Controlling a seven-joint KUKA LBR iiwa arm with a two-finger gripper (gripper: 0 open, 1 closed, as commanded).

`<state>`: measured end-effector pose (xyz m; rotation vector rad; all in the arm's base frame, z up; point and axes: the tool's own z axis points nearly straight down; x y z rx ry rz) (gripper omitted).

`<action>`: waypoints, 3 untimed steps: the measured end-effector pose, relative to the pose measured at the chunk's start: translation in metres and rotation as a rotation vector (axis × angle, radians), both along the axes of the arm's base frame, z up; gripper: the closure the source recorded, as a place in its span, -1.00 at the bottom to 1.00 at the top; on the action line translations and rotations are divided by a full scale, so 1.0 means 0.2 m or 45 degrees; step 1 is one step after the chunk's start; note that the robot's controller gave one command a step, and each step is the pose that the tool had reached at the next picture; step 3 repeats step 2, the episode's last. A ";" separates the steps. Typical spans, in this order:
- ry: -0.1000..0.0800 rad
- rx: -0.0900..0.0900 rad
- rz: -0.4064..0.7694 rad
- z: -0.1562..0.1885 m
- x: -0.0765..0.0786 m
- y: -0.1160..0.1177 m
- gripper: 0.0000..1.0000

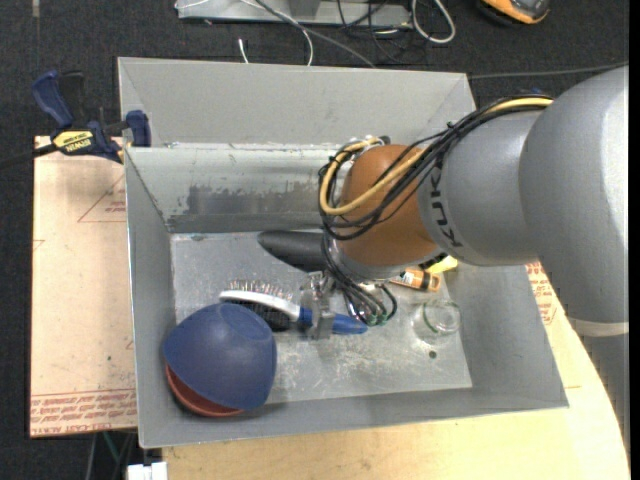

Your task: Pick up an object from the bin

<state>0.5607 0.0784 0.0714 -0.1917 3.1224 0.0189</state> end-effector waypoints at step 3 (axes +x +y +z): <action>-0.019 0.003 -0.063 0.82 0.10 0.04 1.00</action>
Offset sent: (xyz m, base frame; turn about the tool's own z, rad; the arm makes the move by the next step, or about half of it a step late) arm 0.0110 0.0185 0.1661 0.0099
